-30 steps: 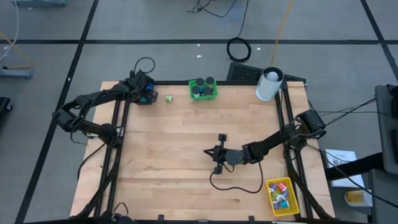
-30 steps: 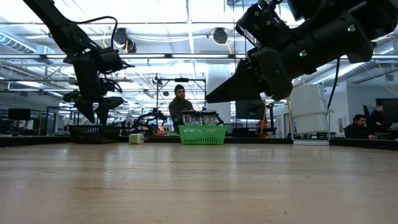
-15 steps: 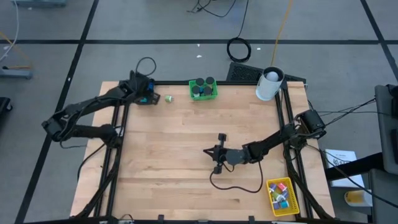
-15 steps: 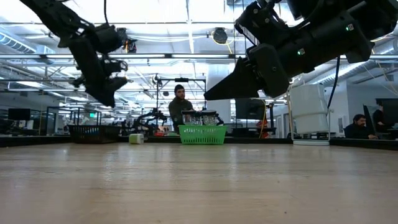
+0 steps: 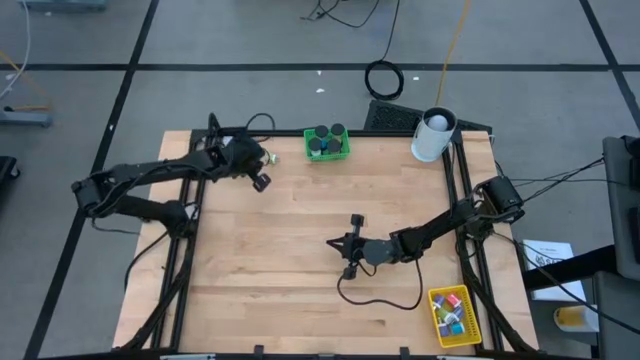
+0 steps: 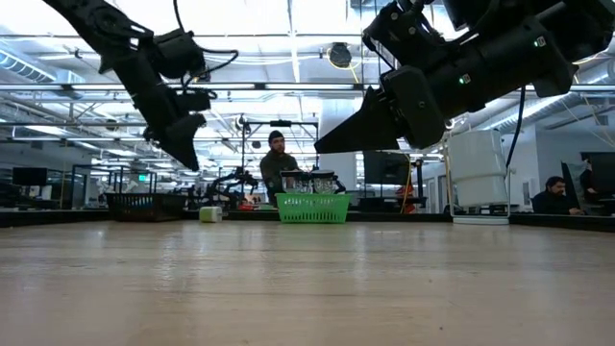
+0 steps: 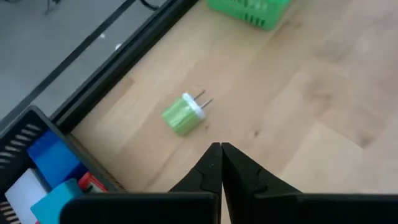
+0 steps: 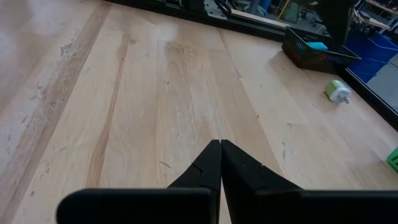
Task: Pick & Place Office items
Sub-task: Put the green charger adapter into the yellow basket
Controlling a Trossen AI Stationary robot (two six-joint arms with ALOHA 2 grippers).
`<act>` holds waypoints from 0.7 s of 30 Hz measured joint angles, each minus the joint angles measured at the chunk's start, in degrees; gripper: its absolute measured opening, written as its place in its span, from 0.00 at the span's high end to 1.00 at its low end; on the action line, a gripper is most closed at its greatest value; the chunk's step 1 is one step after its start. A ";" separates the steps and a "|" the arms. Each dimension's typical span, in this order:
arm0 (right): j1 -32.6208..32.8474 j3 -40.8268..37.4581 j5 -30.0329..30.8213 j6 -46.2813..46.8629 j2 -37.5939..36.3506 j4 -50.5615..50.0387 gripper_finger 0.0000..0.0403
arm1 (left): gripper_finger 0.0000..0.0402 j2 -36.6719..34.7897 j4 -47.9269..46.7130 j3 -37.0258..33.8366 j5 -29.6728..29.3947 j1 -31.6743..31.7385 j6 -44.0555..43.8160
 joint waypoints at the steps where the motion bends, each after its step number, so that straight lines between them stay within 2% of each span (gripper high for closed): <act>1: 0.00 0.00 0.00 -0.02 0.00 0.00 1.00 | 0.99 0.70 0.20 0.00 -0.01 0.48 -0.08; 7: 0.00 0.00 -0.01 -0.57 0.00 0.80 1.00 | 0.92 7.30 3.51 0.21 2.04 3.80 -0.27; 12: 0.00 0.00 0.00 -0.61 0.00 0.85 1.00 | 0.76 12.20 3.39 3.76 2.35 5.35 1.34; 17: -0.01 0.00 -1.63 -0.60 0.00 0.83 1.00 | 0.57 15.67 2.53 8.49 2.33 5.77 14.36; 21: -0.02 0.00 -4.52 -0.59 0.00 0.81 1.00 | 0.43 17.83 1.47 9.95 -0.16 6.42 25.30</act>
